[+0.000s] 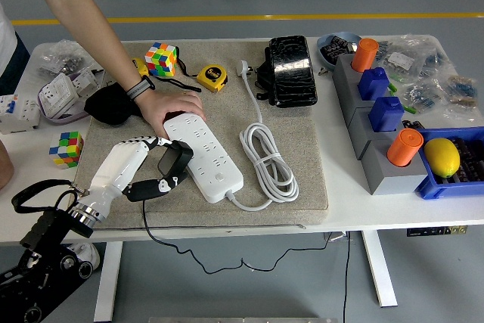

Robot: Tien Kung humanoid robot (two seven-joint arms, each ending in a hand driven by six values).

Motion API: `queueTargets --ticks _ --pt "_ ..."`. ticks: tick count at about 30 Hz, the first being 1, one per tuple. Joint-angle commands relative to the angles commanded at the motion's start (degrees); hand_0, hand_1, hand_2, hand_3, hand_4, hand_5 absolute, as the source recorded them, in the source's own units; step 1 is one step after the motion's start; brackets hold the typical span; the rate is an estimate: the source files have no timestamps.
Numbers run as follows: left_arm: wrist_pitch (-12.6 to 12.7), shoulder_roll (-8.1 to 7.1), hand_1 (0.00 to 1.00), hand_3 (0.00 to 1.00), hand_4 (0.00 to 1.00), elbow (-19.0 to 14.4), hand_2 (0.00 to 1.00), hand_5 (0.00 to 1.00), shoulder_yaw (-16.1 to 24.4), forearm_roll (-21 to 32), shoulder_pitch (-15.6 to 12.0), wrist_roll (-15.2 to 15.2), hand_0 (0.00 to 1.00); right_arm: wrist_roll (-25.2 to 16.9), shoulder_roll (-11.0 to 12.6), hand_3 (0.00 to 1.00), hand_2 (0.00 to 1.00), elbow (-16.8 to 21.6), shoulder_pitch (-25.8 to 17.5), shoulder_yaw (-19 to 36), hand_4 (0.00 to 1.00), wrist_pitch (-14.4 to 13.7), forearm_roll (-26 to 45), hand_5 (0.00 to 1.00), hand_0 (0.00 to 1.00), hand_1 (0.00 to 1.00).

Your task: Put the plug near the board,insert it into the board,press the button,pull the plug out

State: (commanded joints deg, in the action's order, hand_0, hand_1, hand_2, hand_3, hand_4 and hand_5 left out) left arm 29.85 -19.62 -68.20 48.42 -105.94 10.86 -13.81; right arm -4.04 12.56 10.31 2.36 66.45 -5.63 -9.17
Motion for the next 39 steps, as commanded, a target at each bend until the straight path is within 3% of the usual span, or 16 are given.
queueTargets --ticks 16,28,39 --pt "-0.4 0.16 0.725 0.688 0.850 -0.1 0.721 0.594 -1.9 0.2 1.8 0.0 0.643 -0.2 0.0 0.510 0.543 0.0 0.0 0.2 0.843 -0.1 -0.2 0.360 0.495 0.584" --pt "-1.3 1.06 0.728 0.697 0.859 0.8 0.719 0.603 -4.7 0.6 5.0 1.6 0.640 -0.2 0.0 0.510 0.543 0.0 0.0 0.2 0.844 -0.1 -0.2 0.360 0.495 0.584" --pt "-2.0 1.29 0.729 0.701 0.864 1.2 0.719 0.605 -5.3 0.9 5.7 2.4 0.643 -0.2 0.0 0.510 0.542 0.0 -0.1 0.4 0.844 -0.1 -0.3 0.360 0.494 0.584"
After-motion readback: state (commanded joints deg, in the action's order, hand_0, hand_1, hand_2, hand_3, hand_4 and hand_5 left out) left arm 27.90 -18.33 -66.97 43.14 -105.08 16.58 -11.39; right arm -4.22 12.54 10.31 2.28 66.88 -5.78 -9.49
